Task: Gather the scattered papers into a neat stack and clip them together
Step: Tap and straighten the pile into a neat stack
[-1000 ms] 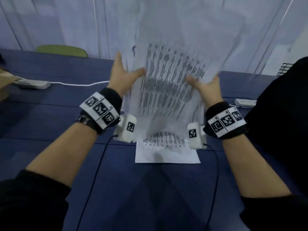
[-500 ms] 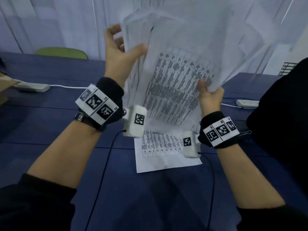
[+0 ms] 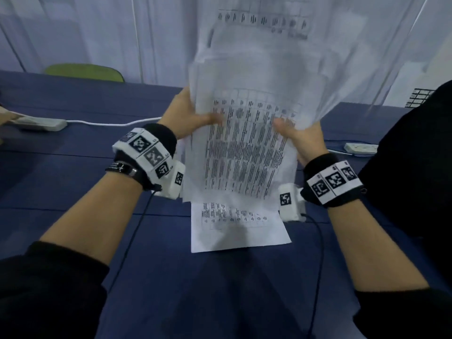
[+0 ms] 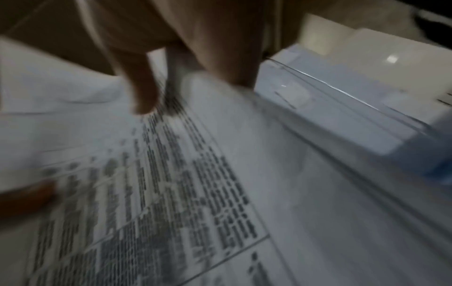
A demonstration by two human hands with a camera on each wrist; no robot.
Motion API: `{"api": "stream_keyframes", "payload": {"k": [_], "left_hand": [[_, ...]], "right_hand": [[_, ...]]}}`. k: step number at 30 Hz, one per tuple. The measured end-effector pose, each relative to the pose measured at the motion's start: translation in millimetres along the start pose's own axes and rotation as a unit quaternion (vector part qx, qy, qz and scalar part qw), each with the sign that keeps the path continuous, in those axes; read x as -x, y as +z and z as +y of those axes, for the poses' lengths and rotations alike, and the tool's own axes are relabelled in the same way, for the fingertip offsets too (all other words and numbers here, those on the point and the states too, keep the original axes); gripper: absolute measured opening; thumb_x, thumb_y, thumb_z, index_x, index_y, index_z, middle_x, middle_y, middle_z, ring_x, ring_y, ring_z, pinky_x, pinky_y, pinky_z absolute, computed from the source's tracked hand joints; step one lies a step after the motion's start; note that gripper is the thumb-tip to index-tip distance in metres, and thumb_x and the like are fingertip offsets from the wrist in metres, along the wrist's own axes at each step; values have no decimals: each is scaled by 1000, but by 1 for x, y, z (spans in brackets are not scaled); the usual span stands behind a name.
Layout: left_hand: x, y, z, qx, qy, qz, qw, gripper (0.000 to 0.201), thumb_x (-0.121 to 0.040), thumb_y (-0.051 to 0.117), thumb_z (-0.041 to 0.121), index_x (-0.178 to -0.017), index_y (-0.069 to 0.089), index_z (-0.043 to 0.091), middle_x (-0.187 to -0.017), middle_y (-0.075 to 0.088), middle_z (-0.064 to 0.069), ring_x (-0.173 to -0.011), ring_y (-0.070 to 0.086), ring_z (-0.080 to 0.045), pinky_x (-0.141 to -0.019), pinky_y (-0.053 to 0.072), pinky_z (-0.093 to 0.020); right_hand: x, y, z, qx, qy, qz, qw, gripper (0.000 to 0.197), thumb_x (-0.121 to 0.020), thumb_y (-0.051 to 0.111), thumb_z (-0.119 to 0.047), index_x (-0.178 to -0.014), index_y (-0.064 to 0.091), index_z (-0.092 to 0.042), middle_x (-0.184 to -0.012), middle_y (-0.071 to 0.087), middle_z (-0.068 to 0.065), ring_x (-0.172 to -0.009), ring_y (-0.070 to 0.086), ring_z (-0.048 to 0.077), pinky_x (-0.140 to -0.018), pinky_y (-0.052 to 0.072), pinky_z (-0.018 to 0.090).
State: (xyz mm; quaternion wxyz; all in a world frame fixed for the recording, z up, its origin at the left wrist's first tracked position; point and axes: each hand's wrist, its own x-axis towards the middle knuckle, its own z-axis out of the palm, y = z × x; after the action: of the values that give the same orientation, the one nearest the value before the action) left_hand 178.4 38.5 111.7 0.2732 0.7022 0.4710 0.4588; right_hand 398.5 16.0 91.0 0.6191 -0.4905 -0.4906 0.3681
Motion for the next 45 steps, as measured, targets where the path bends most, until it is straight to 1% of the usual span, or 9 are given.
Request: {"api": "stream_keyframes", "payload": {"k": [3, 7, 11, 18, 23, 26, 35, 41, 45], "left_hand": [[-7, 4, 12, -54, 22, 99, 993, 66, -86, 63, 22, -141, 31, 0, -128, 44, 5, -124, 43, -12, -92, 25, 4], [-18, -1, 12, -32, -45, 142, 988, 59, -83, 65, 35, -126, 45, 0, -129, 50, -14, -125, 45, -24, -109, 34, -33], [-11, 18, -49, -12, -199, 8, 980, 52, -84, 65, 25, -125, 53, -6, -130, 56, -14, -121, 54, -27, -97, 42, -30], [34, 82, -109, -200, -394, -163, 882, 50, -89, 55, 15, -132, 40, -6, -140, 44, -19, -131, 42, -33, -109, 37, -38], [27, 78, -118, -213, -406, -151, 876, 37, -90, 55, 13, -113, 46, -14, -131, 40, -19, -123, 43, -30, -105, 36, -33], [32, 76, -130, -229, -434, -121, 863, 67, -86, 60, 21, -141, 26, 4, -150, 26, -17, -139, 24, -35, -113, 27, -41], [26, 22, -103, 291, -261, 15, 920, 50, -91, 54, 10, -139, 38, 6, -143, 47, -11, -133, 43, -27, -114, 30, -41], [-11, -6, 14, 207, -8, 196, 958, 54, -90, 54, 4, -136, 26, -3, -136, 47, -17, -116, 52, -22, -99, 45, -26], [-7, 1, 53, 185, 105, 218, 952, 54, -92, 47, 2, -139, 21, -3, -133, 43, -6, -119, 48, -15, -97, 45, -11]], "right_hand": [[-9, 7, -11, 67, 7, 64, 996, 102, -72, 75, -35, -145, 13, -1, -153, 22, 15, -142, 23, 26, -117, 21, 39], [-32, 0, -22, 100, 34, 47, 993, 112, -54, 84, -46, -139, 29, 1, -144, 41, 14, -132, 41, 25, -111, 36, 38], [-40, -8, 30, 175, 167, -26, 970, 77, -56, 87, -31, -118, 52, 0, -93, 66, 2, -84, 63, 9, -49, 50, 7], [-33, -1, 156, 388, 300, -154, 858, 65, -64, 81, -15, -120, 55, 1, -128, 58, 12, -120, 52, 30, -98, 47, 35], [-22, 9, 144, 358, 297, -138, 875, 81, -61, 81, -8, -132, 41, -6, -133, 51, 8, -127, 45, 30, -104, 40, 38], [-9, 8, 134, 319, 276, -126, 898, 67, -72, 69, 9, -132, 39, -1, -137, 49, 13, -127, 46, 30, -106, 38, 39], [0, -10, 50, -18, 56, -85, 995, 54, -81, 50, 20, -118, 35, -15, -105, 58, 1, -96, 58, 19, -75, 55, 23], [-8, 21, -21, -10, -120, 121, 985, 63, -85, 58, -5, -140, 29, 4, -146, 37, 20, -137, 34, 30, -116, 26, 39], [0, 41, -34, -1, -209, 169, 963, 57, -87, 53, -14, -135, 36, 12, -136, 47, 26, -130, 44, 34, -112, 34, 41]]}}
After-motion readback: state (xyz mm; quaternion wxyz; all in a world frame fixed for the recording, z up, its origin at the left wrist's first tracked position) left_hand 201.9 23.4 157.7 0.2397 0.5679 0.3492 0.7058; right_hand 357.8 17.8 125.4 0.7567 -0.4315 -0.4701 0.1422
